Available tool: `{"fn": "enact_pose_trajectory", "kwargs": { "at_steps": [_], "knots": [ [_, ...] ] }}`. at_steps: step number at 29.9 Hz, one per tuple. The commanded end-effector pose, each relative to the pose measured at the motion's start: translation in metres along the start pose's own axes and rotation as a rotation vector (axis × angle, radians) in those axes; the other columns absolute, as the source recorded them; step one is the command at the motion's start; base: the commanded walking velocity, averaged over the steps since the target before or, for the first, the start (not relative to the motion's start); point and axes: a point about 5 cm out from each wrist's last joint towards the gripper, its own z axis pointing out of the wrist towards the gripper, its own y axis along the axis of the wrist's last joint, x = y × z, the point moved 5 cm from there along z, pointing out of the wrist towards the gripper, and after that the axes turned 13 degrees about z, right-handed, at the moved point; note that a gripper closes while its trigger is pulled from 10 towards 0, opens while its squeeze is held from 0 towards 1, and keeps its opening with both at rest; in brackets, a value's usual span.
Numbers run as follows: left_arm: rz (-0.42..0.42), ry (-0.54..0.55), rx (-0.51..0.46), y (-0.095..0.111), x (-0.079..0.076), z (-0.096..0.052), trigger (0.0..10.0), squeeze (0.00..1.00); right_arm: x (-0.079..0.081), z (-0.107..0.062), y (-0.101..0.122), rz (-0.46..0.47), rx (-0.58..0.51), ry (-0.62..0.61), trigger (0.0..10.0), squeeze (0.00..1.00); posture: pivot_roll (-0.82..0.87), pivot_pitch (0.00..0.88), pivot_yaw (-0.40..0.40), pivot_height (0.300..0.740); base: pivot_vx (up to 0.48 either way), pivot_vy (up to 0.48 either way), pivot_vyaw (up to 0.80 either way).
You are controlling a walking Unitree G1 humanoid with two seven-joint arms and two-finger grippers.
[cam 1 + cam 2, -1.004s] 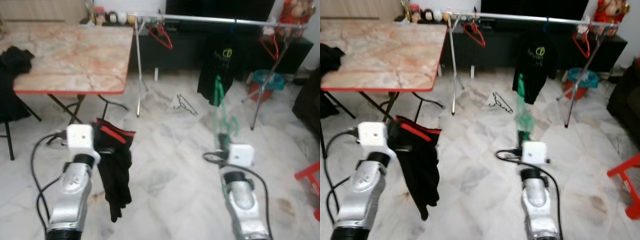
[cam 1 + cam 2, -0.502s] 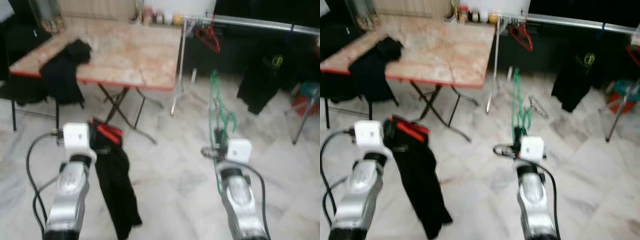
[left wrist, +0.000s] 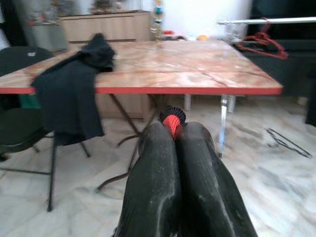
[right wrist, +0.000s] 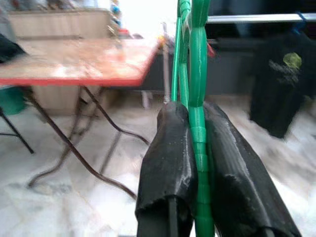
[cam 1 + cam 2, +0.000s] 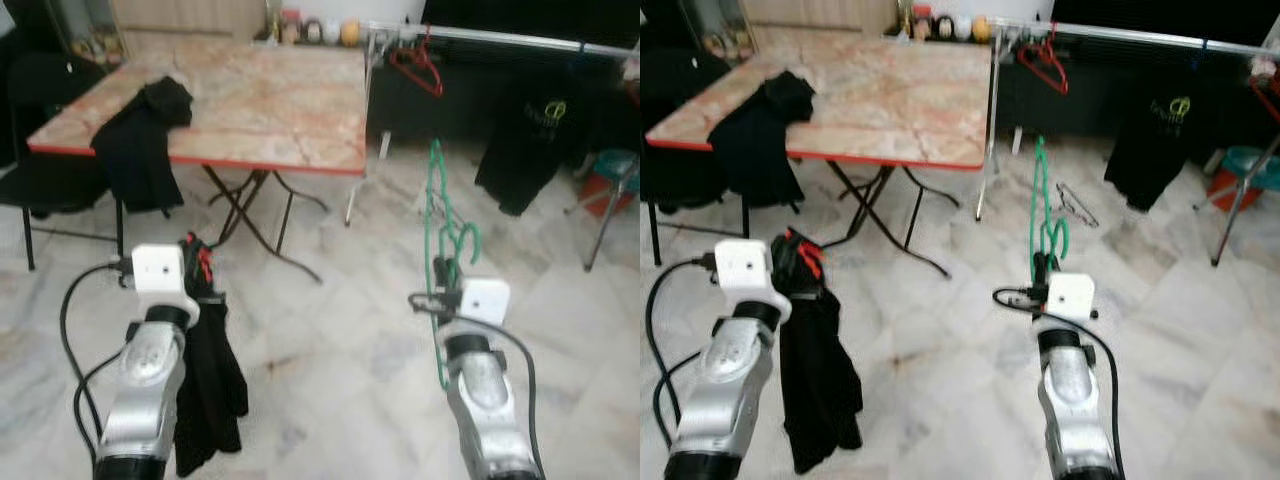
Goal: Hang hanger
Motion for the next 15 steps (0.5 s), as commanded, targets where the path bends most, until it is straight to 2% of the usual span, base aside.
{"fn": "enact_pose_trajectory", "kwargs": {
  "at_steps": [1, 4, 8, 10, 11, 12, 13, 15],
  "knots": [
    [0.017, 0.005, -0.022, 0.006, 0.003, 0.002, 10.0, 0.00, -0.003, 0.003, 0.003, 0.014, -0.005, -0.019, 10.0, 0.00, 0.04, 0.000, -0.037, 0.736, 0.000, 0.247, 0.00],
    [0.014, 0.007, -0.021, 0.006, 0.003, 0.002, 10.0, 0.00, -0.003, 0.004, 0.001, 0.018, 0.003, -0.029, 10.0, 0.00, 0.04, 0.000, -0.040, 0.736, 0.000, 0.250, 0.00],
    [0.013, 0.008, -0.021, 0.006, 0.003, 0.001, 10.0, 0.00, -0.007, 0.004, -0.007, 0.023, 0.034, -0.042, 10.0, 0.00, 0.04, 0.000, -0.042, 0.736, 0.000, 0.257, -0.78],
    [0.012, 0.007, -0.021, 0.006, 0.002, 0.001, 10.0, 0.00, -0.010, 0.003, -0.009, 0.019, 0.042, -0.054, 10.0, 0.00, 0.04, 0.000, -0.043, 0.736, 0.000, 0.259, 0.00],
    [0.013, 0.007, -0.022, 0.006, 0.002, 0.001, 10.0, 0.00, -0.016, 0.002, -0.013, 0.020, 0.059, -0.077, 10.0, 0.00, 0.04, 0.000, -0.043, 0.736, 0.000, 0.259, 0.00],
    [0.012, 0.005, -0.024, 0.006, 0.001, 0.001, 10.0, 0.00, -0.032, 0.000, -0.028, -0.029, 0.132, -0.127, 10.0, 0.00, 0.05, 0.000, -0.045, 0.736, 0.000, 0.262, 0.00],
    [0.012, 0.005, -0.024, 0.006, 0.001, 0.001, 10.0, 0.00, -0.032, 0.000, -0.028, -0.029, 0.132, -0.127, 10.0, 0.00, 0.05, 0.000, -0.045, 0.736, 0.000, 0.262, 0.00],
    [0.012, 0.006, -0.024, 0.006, 0.002, 0.000, 10.0, 0.00, -0.043, -0.003, -0.037, -0.050, 0.177, -0.158, 10.0, 0.00, 0.05, 0.000, -0.046, 0.736, 0.000, 0.261, 0.00]
  ]
}}
